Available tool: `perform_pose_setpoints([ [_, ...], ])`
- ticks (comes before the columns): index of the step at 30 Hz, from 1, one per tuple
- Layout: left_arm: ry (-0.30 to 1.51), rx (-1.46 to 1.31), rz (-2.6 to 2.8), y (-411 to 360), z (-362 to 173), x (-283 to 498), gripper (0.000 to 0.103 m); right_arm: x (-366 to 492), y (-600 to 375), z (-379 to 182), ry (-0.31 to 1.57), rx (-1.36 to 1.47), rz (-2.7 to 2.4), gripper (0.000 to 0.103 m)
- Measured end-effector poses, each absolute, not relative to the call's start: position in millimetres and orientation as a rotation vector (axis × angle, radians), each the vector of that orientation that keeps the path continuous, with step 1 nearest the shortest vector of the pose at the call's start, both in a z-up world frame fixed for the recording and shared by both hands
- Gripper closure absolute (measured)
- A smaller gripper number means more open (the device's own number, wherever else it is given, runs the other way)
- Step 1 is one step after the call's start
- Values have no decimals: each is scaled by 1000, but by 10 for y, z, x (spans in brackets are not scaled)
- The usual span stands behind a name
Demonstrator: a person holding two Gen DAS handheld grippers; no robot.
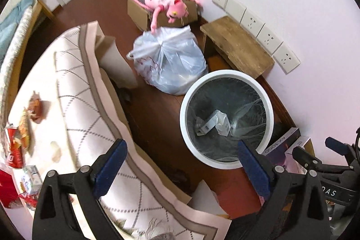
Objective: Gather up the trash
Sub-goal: 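Move both tools back toward the table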
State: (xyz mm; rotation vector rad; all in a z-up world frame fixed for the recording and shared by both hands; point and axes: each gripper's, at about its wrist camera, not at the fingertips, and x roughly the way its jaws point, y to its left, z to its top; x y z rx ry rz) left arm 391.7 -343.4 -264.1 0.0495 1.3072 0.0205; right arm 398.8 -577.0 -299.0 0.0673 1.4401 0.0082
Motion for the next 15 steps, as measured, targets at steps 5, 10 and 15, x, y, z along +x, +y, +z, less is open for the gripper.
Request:
perform_pose_setpoints([
  [5, 1250, 44, 10, -3417, -2356, 3693, 3, 3792, -5749, -2687, 1386, 73, 17, 0],
  [10, 1201, 23, 5, -3385, -2097, 3511, 3, 3578, -5720, -2299, 1323, 71, 29, 0],
  [15, 1151, -1, -1, -3311, -1843, 3328, 3, 3403, -5659, -1952, 1273, 79, 49, 0],
])
